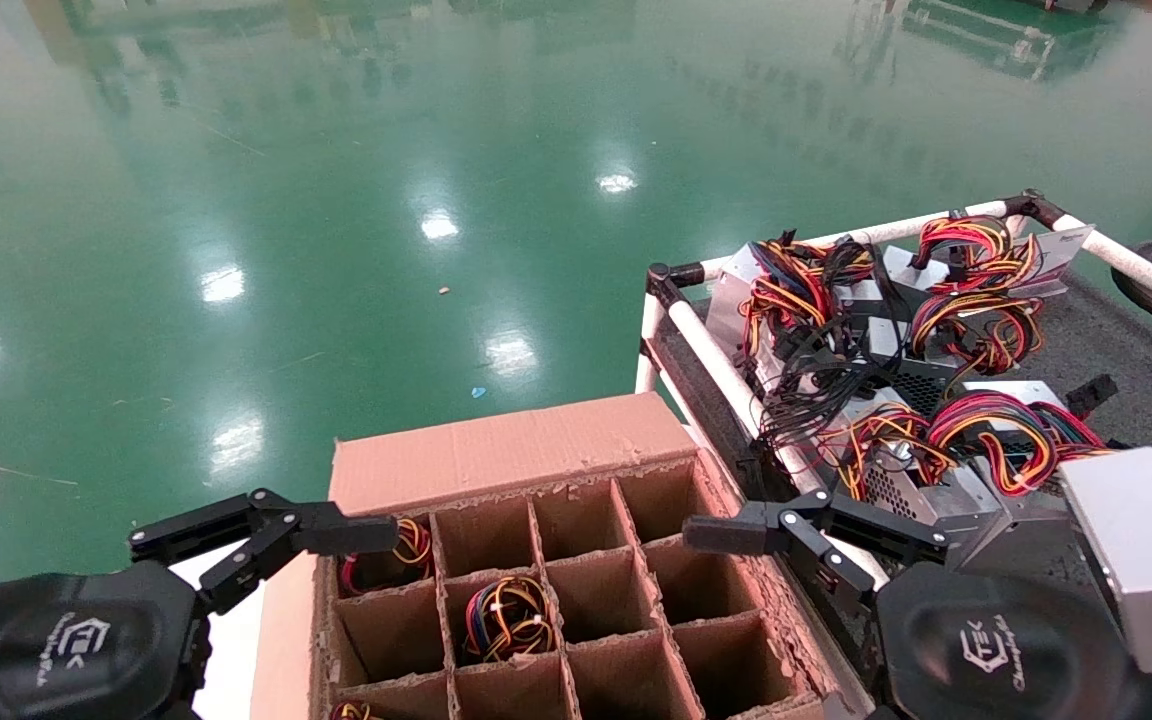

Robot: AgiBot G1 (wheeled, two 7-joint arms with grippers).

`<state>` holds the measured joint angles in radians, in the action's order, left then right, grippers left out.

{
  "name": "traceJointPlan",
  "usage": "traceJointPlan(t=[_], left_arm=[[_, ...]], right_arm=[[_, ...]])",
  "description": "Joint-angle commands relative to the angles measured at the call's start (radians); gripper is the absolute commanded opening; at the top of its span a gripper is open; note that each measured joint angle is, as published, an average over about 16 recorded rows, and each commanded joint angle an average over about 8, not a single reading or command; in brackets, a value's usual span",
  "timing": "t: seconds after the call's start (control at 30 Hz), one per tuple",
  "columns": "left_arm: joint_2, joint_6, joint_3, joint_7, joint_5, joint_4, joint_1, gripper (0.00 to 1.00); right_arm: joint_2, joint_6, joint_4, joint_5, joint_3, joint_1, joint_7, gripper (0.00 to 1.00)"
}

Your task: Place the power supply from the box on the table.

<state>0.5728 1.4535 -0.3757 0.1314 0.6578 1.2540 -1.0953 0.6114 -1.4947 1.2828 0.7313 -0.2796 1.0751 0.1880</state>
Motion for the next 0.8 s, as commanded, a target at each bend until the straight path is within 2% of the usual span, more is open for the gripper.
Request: traceJointPlan(t=[0.03,0.8], left_arm=[[0.000,0.000,0.000,0.000,0.000,0.000,0.000,1.00],[0.000,0.000,0.000,0.000,0.000,0.000,0.000,1.00]], right_arm=[[0.000,0.000,0.000,0.000,0.000,0.000,0.000,1.00],[0.000,0.000,0.000,0.000,0.000,0.000,0.000,1.00]])
